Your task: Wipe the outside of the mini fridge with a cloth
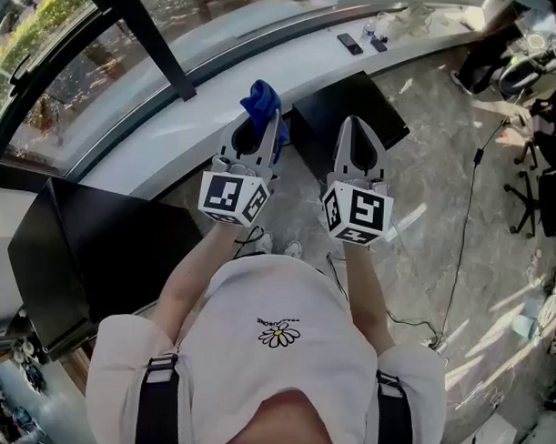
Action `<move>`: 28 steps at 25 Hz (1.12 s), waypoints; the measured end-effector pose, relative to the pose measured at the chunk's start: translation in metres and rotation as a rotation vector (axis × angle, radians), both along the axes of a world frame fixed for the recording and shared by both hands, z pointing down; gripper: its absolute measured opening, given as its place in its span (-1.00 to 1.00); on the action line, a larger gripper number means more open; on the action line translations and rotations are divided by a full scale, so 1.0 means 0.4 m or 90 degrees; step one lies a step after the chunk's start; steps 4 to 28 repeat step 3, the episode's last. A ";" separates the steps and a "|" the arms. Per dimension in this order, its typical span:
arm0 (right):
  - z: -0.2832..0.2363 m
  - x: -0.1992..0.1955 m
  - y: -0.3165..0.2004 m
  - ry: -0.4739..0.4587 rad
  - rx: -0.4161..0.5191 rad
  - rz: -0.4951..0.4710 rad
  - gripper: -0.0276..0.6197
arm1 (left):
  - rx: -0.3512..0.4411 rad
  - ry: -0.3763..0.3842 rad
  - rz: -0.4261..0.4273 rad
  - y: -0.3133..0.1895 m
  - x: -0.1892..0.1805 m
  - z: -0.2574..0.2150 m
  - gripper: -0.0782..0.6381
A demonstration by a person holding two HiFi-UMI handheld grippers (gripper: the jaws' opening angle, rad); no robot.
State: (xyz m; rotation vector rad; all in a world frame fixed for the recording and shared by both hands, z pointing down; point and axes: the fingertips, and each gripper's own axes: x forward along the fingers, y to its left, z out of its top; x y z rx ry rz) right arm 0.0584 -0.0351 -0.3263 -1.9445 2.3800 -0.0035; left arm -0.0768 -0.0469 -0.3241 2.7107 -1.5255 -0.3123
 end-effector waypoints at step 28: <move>-0.005 0.001 0.008 0.004 -0.001 -0.003 -0.88 | -0.001 0.003 0.005 0.011 0.006 -0.008 -0.61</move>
